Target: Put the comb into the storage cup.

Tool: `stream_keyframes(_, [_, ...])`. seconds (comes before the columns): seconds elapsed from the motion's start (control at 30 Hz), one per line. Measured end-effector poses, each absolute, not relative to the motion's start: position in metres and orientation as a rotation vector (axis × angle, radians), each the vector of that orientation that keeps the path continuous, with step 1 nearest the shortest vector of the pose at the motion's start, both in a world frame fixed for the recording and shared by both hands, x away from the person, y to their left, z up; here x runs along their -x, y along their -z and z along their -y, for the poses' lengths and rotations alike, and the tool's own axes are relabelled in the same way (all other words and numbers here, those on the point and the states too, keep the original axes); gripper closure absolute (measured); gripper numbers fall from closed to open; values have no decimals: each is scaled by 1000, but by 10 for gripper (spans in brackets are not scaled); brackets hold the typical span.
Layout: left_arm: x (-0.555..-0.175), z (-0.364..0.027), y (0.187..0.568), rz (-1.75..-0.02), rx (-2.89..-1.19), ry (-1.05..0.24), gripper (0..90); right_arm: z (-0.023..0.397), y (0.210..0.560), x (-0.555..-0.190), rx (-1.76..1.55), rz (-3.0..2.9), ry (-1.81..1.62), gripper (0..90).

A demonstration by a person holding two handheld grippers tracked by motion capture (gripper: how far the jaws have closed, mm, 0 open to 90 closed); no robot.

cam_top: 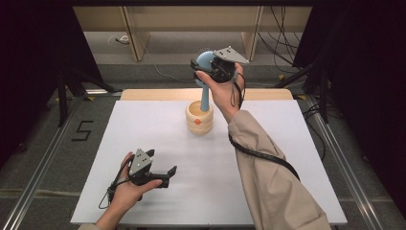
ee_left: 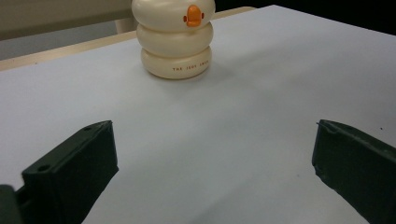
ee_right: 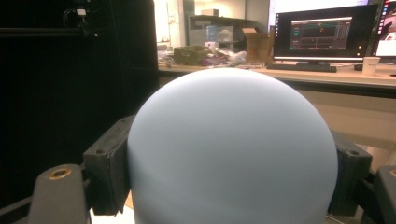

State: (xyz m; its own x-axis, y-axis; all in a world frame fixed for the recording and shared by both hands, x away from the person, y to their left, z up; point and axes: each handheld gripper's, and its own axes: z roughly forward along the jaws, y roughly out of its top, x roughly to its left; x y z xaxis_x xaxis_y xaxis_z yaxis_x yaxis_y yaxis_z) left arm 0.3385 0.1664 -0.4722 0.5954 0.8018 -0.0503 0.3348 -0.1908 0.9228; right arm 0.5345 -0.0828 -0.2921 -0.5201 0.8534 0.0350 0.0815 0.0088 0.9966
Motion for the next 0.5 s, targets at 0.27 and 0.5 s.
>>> stream_keyframes(0.27, [-339,-167,472,-932,-1775,-558,0,81,292,-535,-968,-1662,-1578,215])
stream_keyframes(0.5, [-339,-167,472,-932,-1772,-559,0,78,292,-537,-972,-1663,-1581,215])
